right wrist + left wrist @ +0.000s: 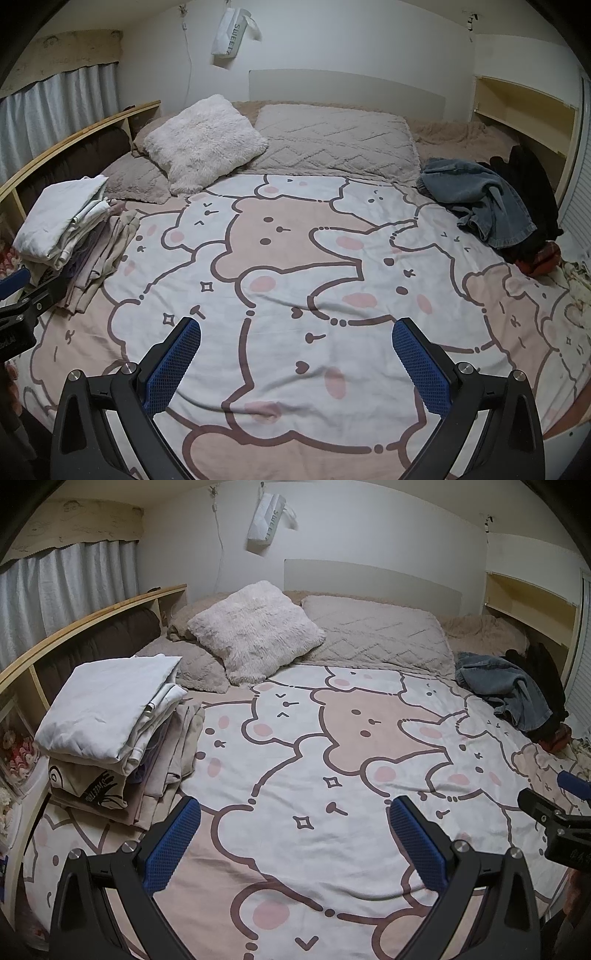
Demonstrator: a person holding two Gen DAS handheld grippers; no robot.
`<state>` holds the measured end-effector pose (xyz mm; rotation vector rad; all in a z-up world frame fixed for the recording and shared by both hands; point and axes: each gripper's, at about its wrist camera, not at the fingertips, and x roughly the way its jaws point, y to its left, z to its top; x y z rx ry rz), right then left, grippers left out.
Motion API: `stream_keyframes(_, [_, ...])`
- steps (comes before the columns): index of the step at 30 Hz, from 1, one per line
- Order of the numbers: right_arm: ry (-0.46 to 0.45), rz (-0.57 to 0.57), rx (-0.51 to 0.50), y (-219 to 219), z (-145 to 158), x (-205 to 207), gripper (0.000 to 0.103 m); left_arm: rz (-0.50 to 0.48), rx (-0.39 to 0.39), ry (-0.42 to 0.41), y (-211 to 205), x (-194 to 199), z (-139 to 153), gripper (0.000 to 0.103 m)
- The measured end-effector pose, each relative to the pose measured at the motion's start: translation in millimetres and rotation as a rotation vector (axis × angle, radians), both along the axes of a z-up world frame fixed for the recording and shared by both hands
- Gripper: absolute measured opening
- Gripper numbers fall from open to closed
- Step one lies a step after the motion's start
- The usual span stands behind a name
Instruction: Fold clothes
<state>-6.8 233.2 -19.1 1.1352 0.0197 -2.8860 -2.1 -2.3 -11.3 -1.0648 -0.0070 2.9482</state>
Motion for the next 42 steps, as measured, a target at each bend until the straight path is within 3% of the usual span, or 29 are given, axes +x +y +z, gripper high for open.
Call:
stream_keyframes(12, [-0.041,-0.001,0.013,-3,-11,-6,0.103,-0.010,-0.011,-0.021,-2,-1,-8,0.103])
stream_keyframes(20, [-0.095,-0.013,0.045,1,-35,-9,0.103,-0.022,-0.006,-0.044,-4,-4,-14,0.103])
stream_keyframes(27, [-0.249,0.025,0.017,20,-64,-20,0.103,-0.041,-0.009,-0.050,0,-9,-19,0.103])
stream_keyframes(32, [-0.358,-0.030,0.021,68,-79,-42,0.103,-0.045,0.006,-0.074,5,-20,-23,0.103])
stream_keyframes(36, [-0.403,-0.153,0.066,122,-90,-67,0.103,-0.040,-0.004,-0.103,12,-31,-29,0.103])
stream_keyframes(39, [-0.415,-0.258,0.100,173,-101,-88,0.103,-0.021,-0.005,-0.128,16,-41,-37,0.103])
stream_keyframes(42, [-0.370,-0.373,0.150,228,-109,-106,0.103,-0.009,-0.006,-0.152,22,-52,-45,0.103])
